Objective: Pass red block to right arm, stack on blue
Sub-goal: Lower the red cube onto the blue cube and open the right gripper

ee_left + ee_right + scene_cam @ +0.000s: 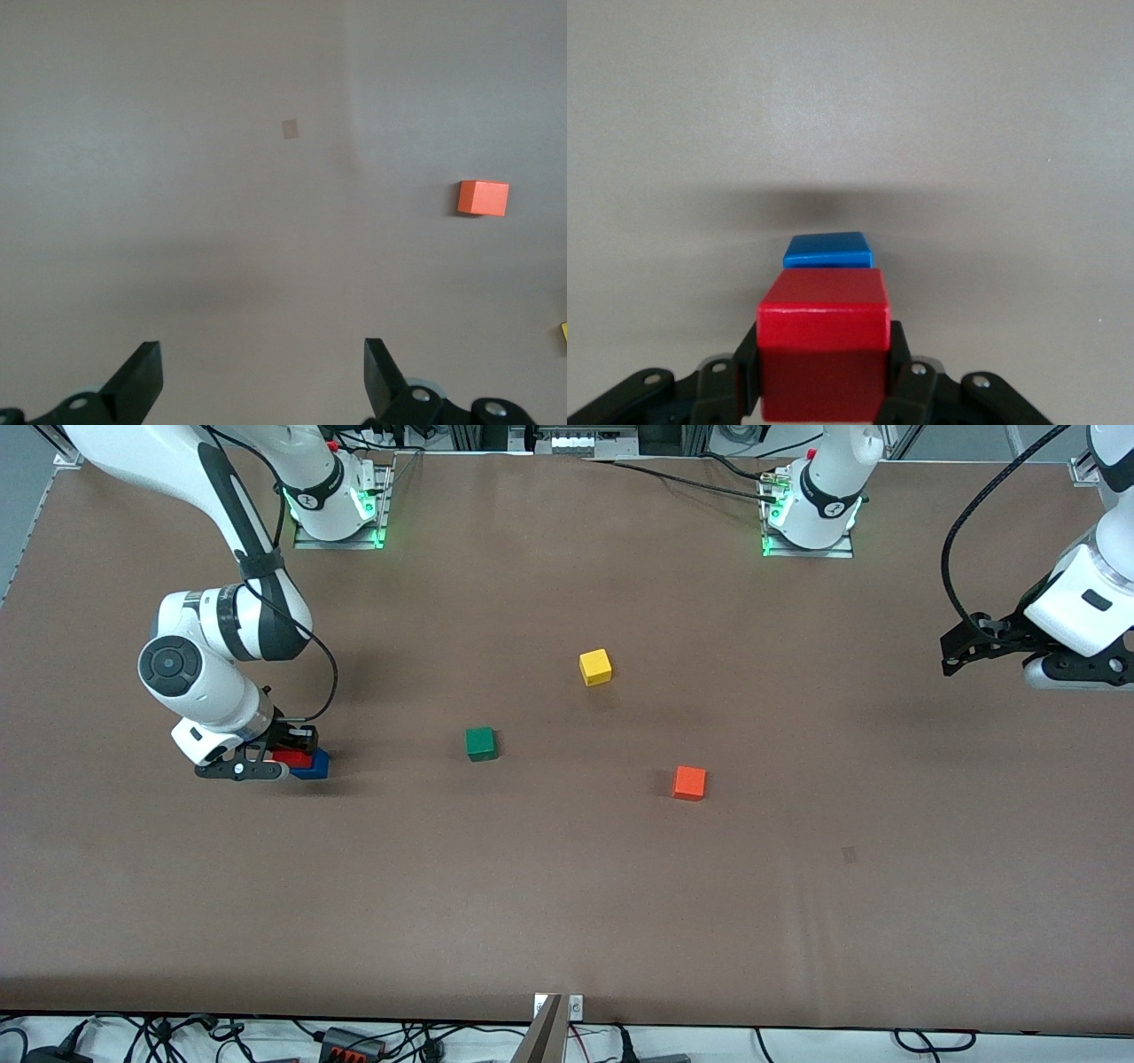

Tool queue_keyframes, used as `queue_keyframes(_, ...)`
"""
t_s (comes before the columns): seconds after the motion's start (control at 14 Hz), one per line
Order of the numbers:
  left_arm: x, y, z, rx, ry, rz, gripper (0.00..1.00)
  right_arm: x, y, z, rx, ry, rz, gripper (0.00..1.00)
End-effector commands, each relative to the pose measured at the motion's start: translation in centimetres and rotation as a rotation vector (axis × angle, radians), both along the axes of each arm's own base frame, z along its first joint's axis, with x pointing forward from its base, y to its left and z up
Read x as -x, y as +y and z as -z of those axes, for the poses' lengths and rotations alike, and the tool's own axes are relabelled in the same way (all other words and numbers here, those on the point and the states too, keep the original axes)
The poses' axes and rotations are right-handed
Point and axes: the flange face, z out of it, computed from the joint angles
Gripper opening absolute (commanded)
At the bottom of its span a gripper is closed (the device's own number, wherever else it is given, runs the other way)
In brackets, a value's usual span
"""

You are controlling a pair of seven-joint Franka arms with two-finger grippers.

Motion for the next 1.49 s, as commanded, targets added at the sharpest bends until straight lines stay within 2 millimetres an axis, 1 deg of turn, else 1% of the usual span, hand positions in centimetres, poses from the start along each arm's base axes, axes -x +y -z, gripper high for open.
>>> queue_keyframes(0.0,-0.1,0.4,0.5,0.025,-0.004,0.032,1.0,0.4,-0.2,0.2,0.007,-0.011,-0.012,0.0)
queue_keyframes(0.14,-0.1,0.0,0.4,0.023,-0.004,0.065,1.0,0.4,0.0,0.5,0.007,-0.006,-0.017,0.0)
queue_keyframes(0.28,-0.1,0.0,0.4,0.025,0.0,0.086,1.0,0.5,0.0,0.9,0.009,0.001,-0.017,0.0)
queue_keyframes(0.43,0.2,0.1,0.4,0.024,0.022,0.108,1.0,0.4,0.0,0.9,0.009,0.001,-0.017,0.0)
queue_keyframes(0.5,0.2,0.1,0.4,0.024,0.027,0.107,1.0,0.4,0.1,0.9,0.009,0.001,-0.018,0.02)
queue_keyframes(0.57,0.2,0.0,0.4,0.027,0.027,0.107,1.0,0.4,0.1,1.0,0.009,0.003,-0.018,0.14)
queue_keyframes(0.64,0.2,-0.1,0.2,0.027,0.022,0.11,1.0,0.4,0.1,1.3,0.01,0.007,-0.019,0.38)
queue_keyframes(0.71,0.2,-0.2,0.1,0.027,0.022,0.112,1.0,0.4,0.1,1.3,0.01,0.008,-0.007,0.63)
queue_keyframes(0.78,0.2,-0.2,0.0,0.027,0.021,0.112,1.0,0.3,0.2,0.7,0.009,0.003,-0.017,1.0)
queue_keyframes(0.85,0.3,-0.3,0.0,0.027,0.027,0.113,1.0,-0.3,0.3,-0.6,0.006,-0.018,-0.024,1.0)
queue_keyframes(0.93,0.5,-0.3,-0.4,0.027,0.037,0.114,1.0,-0.6,0.3,-1.6,0.009,-0.009,-0.021,1.0)
queue_keyframes(1.07,0.5,-0.3,-0.3,0.028,0.045,0.112,1.0,-1.4,0.5,-4.4,0.013,0.018,0.009,1.0)
queue_keyframes(1.28,0.5,-0.7,-0.3,0.029,0.045,0.118,1.0,-3.1,0.6,-9.8,0.021,0.033,0.014,1.0)
queue_keyframes(1.42,0.5,-0.7,-0.3,0.03,0.047,0.118,1.0,-4.3,0.7,-13.9,0.025,0.037,0.019,1.0)
